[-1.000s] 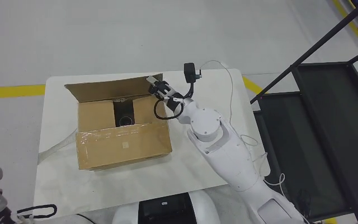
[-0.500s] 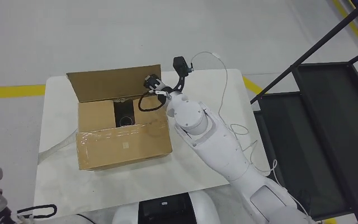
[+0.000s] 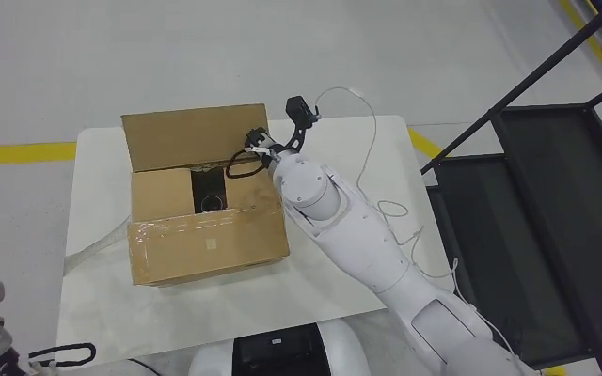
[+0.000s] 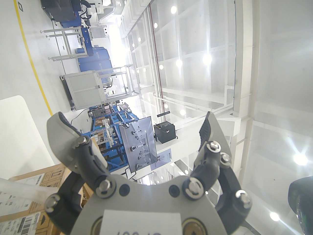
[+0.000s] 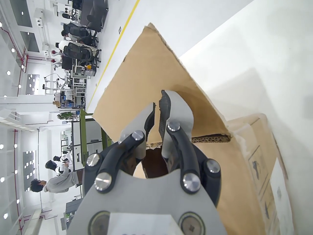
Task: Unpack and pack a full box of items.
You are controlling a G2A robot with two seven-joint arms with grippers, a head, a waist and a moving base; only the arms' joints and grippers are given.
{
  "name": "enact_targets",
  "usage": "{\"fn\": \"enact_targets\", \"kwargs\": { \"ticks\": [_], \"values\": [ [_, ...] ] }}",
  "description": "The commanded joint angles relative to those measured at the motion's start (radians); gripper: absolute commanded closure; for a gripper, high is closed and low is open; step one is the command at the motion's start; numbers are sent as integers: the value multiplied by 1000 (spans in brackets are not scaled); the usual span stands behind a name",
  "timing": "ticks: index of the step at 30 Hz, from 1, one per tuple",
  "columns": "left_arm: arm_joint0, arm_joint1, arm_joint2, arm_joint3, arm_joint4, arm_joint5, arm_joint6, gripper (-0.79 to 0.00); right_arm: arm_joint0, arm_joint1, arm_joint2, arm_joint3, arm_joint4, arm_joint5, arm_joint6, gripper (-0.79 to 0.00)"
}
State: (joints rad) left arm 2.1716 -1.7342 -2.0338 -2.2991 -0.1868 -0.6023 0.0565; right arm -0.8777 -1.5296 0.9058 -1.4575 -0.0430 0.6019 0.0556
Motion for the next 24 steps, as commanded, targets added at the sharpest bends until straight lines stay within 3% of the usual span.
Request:
{"fn": "enact_targets", "kwargs": {
  "ticks": [1,24],
  "values": [
    [0,0,0,0,0,0,1,-785,5,-3,3,10,1,-1,1,0],
    [0,0,0,0,0,0,1,-785,77,-41,-4,135,-31,46,5,0]
  ]
}}
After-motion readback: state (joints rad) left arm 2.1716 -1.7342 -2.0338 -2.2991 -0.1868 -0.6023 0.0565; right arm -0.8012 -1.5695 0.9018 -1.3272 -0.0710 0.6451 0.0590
